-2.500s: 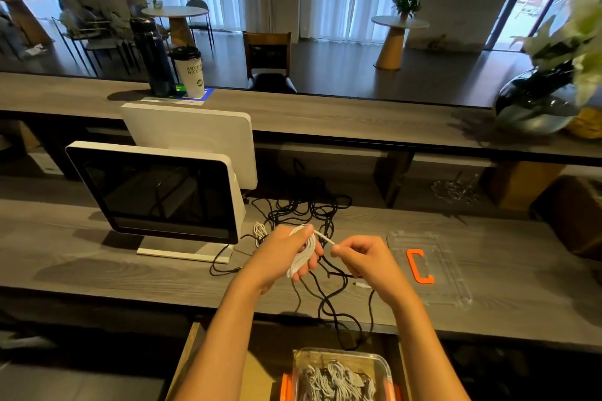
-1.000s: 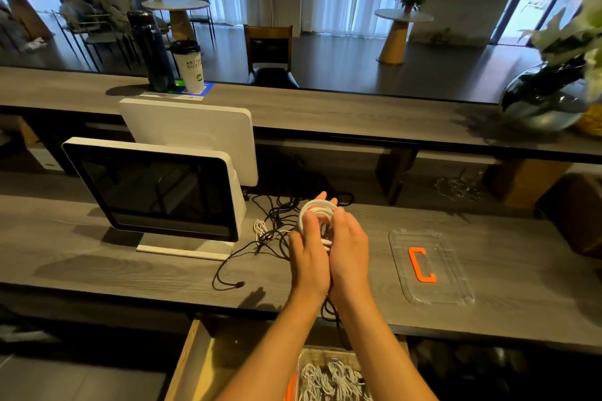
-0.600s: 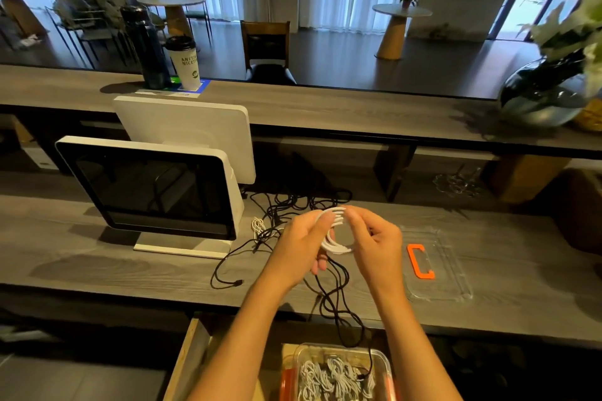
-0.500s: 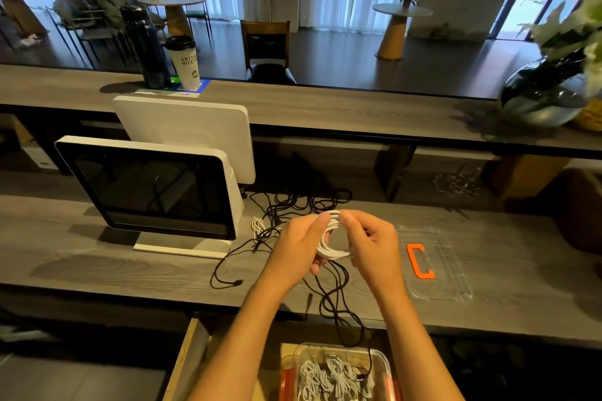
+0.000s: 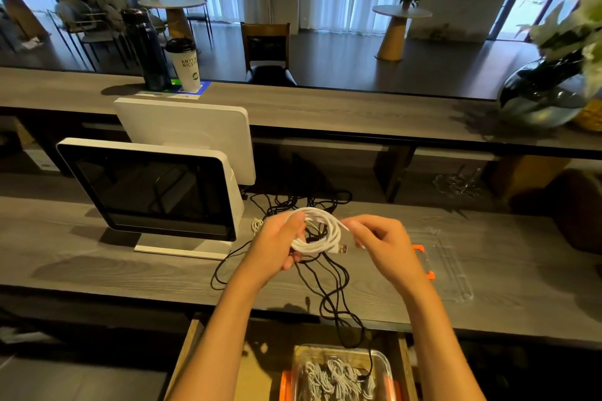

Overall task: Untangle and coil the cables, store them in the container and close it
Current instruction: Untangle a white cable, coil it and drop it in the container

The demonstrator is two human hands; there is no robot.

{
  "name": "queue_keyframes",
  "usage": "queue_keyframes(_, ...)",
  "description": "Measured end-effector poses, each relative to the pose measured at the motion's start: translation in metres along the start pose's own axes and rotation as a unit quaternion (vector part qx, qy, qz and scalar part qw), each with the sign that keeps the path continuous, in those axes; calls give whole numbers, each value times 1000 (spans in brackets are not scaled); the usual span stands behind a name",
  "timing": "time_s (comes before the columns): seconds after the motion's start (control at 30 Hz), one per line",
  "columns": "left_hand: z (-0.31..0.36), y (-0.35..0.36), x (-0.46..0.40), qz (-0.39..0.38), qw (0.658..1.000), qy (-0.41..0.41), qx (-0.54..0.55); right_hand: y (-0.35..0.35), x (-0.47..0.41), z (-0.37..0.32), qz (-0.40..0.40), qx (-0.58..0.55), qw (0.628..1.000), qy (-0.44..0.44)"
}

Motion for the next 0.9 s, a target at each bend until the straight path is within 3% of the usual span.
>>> queue_keyframes(0.1, 0, -2, 6, -78, 996, 18, 32, -13, 0, 1, 10, -29, 1000, -1)
queue_keyframes(0.2, 1, 3, 9, -80, 990, 35, 107, -9, -5, 7, 43, -24, 999, -1)
queue_keyframes(0.3, 7, -1, 3, 33, 994, 40, 92, 23, -3, 22, 22, -1, 1000, 22)
queue_keyframes(0.4, 1, -20, -6, 199, 980, -13, -23, 59, 7, 33, -71, 39, 996, 41)
queue_keyframes(0.47, -10, -28, -8, 234, 966, -41, -101, 74, 13, 31, -152, 127, 980, 9)
queue_keyframes(0.57, -28, -31, -9, 219, 951, -67, -206, 85, 15, 19, -215, 339, 910, -102)
queue_keyframes(0.63, -36, -32, -9, 199, 943, -93, -249, 84, 13, 8, -181, 415, 877, -162)
queue_keyframes(0.73, -36, -33, -11, 177, 948, -112, -241, 72, 11, -7, -47, 441, 859, -255)
queue_keyframes(0.8, -28, -31, -11, 158, 953, -113, -231, 65, 10, -7, 15, 388, 876, -286)
queue_keyframes(0.9, -18, -27, -9, 136, 966, -110, -190, 55, 8, -1, 21, 266, 930, -252)
Point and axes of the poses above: each hand's wrist, its own x-axis away from the middle knuckle, its own y-axis out of the palm, z = x × y, the point moved 5 cm from there along -x, towards the middle knuckle, and after that the axes turned 2 degrees about y, right-handed, at the moved point
